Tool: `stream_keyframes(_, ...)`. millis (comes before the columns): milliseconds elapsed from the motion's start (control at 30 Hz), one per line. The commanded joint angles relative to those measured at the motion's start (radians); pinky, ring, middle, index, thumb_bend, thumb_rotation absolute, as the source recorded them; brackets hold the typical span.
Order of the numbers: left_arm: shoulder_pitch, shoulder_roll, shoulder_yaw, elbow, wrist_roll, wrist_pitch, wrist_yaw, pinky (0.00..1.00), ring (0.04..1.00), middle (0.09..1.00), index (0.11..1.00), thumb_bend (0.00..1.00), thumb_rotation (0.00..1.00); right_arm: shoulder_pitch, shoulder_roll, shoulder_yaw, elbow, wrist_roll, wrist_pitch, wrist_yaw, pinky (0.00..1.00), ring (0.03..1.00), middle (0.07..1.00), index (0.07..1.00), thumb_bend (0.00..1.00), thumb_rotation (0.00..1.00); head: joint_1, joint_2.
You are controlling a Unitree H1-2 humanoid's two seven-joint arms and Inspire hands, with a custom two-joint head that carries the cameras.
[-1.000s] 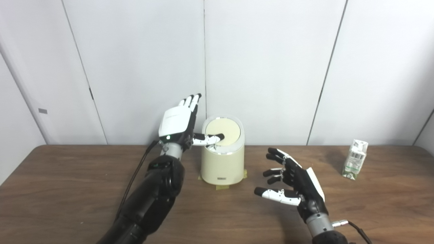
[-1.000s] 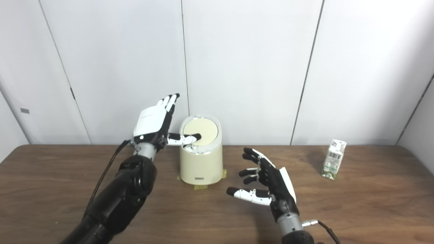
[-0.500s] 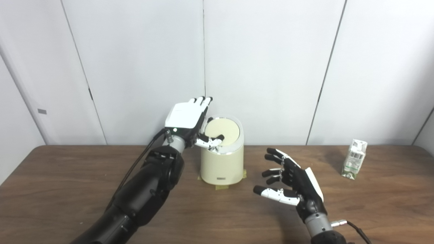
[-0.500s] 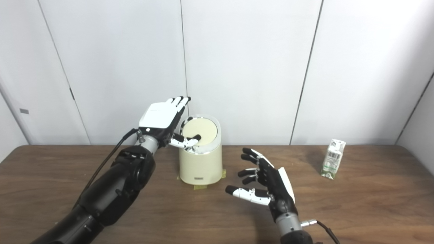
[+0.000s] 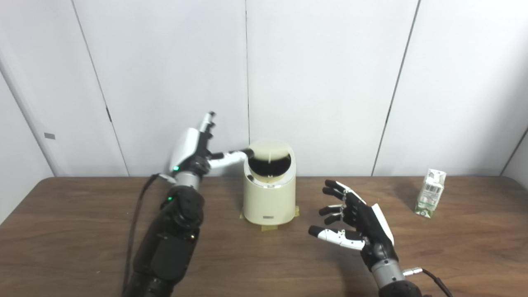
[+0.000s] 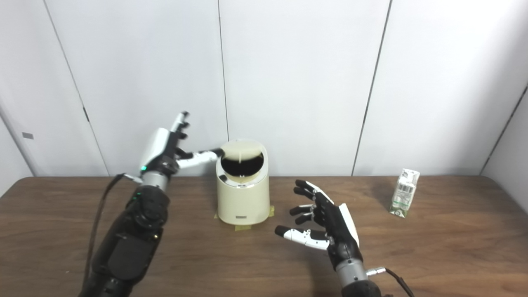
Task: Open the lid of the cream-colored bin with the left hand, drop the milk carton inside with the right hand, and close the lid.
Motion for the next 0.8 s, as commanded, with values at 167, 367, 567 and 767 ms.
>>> stream_keyframes(167,0.106,-0.005,0.113,-0.183,-0.215,-0.005,-0.046,0.78,0.934,0.971,1.0,0.95,0.35,-0.037,-0.011,-0.001,-0.023,-0.005,-0.024,-0.001,0.5,0.601,0.809,0.819,0.61,0.2,0.004,0.001)
stream_keyframes(367,0.276,0.012,0.116,-0.315,-0.293,-0.015,-0.107,0.8,0.861,0.861,0.885,0.92,0.32,-0.038,-0.012,-0.01,-0.025,0.012,-0.015,0.0,0.53,0.61,0.81,0.815,0.63,0.18,0.006,0.003)
stream_keyframes(567,0.413,0.032,0.083,-0.327,-0.323,-0.171,-0.141,0.74,0.784,0.817,0.858,0.85,0.24,-0.043,0.01,-0.045,0.011,0.09,-0.085,-0.003,0.52,0.614,0.819,0.84,0.68,0.11,0.005,0.005)
stream_keyframes(767,0.474,-0.02,0.077,-0.267,-0.282,-0.337,-0.036,0.47,0.544,0.619,0.699,0.83,0.18,-0.063,-0.029,-0.072,0.051,0.11,-0.128,0.007,0.53,0.654,0.816,0.847,0.74,0.17,-0.022,-0.007)
